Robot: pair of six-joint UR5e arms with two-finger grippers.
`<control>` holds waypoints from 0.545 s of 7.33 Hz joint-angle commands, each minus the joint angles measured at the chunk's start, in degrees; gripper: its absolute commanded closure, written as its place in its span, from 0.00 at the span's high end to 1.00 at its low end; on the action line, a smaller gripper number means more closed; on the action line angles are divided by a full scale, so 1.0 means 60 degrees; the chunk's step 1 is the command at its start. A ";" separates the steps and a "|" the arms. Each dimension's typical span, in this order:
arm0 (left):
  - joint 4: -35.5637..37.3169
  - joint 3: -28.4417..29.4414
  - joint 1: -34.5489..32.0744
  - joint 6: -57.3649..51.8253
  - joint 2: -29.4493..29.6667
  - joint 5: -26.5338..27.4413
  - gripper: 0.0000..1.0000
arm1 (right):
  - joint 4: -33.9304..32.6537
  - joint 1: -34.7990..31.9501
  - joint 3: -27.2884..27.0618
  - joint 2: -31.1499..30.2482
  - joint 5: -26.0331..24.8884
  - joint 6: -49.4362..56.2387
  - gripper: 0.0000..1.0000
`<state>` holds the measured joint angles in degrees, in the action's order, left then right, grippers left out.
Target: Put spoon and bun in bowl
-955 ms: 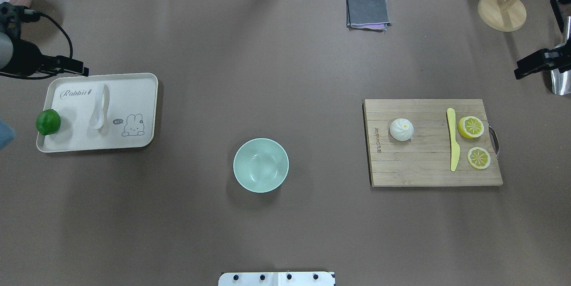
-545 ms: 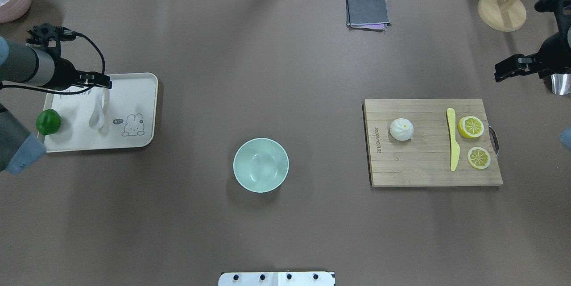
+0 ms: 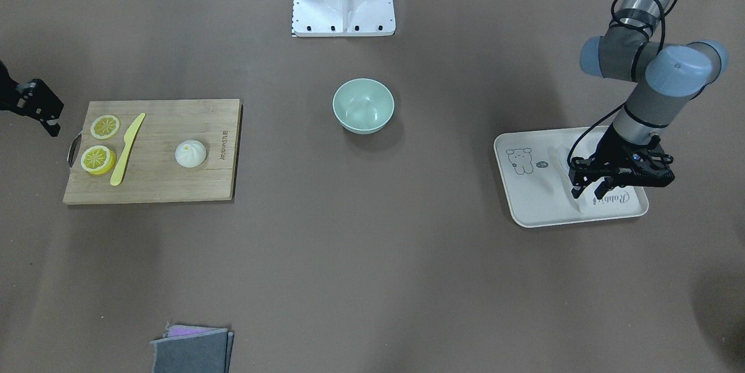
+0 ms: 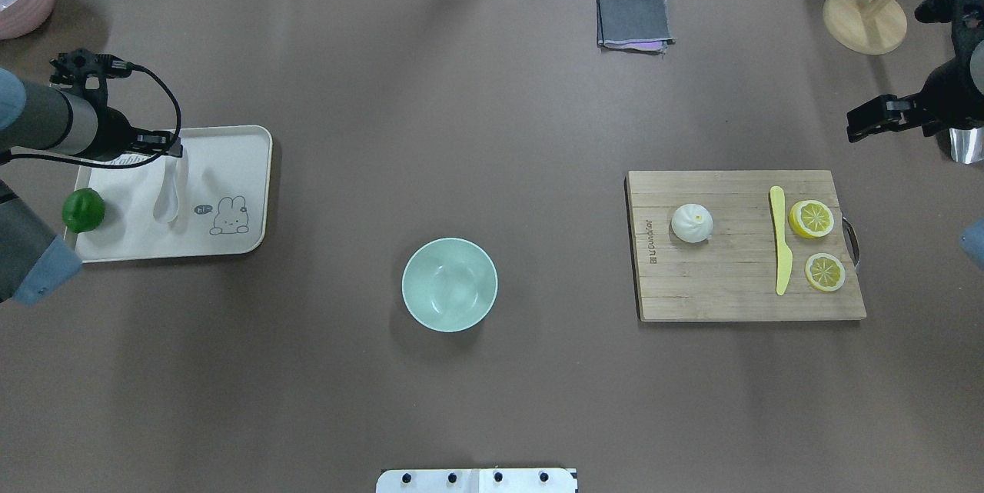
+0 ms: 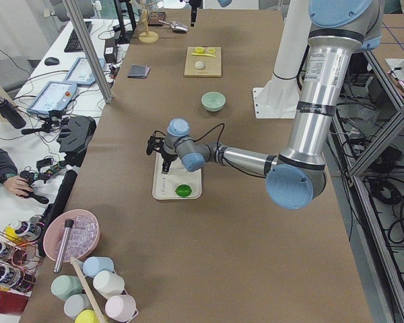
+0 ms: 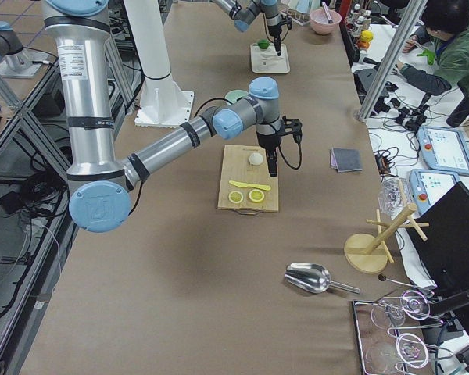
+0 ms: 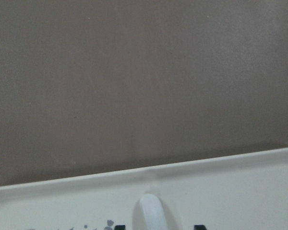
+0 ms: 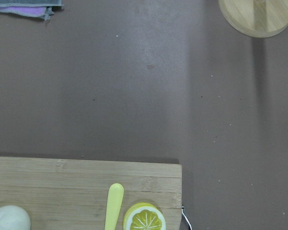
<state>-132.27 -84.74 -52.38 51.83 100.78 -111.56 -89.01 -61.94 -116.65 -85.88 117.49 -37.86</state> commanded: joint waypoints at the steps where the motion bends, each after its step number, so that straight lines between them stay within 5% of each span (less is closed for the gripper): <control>1: 0.0000 -0.0013 0.0115 0.0048 -0.0025 0.0019 0.56 | 0.0010 0.0026 0.0017 0.0001 -0.0012 0.0011 0.99; 4: 0.0000 -0.0027 0.0365 0.0034 -0.0039 0.0019 0.51 | 0.0010 0.0040 0.0017 0.0001 -0.0085 0.0011 0.99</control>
<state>-132.26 -84.89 -50.58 52.07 100.63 -111.45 -88.97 -61.74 -116.54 -85.87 117.09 -37.79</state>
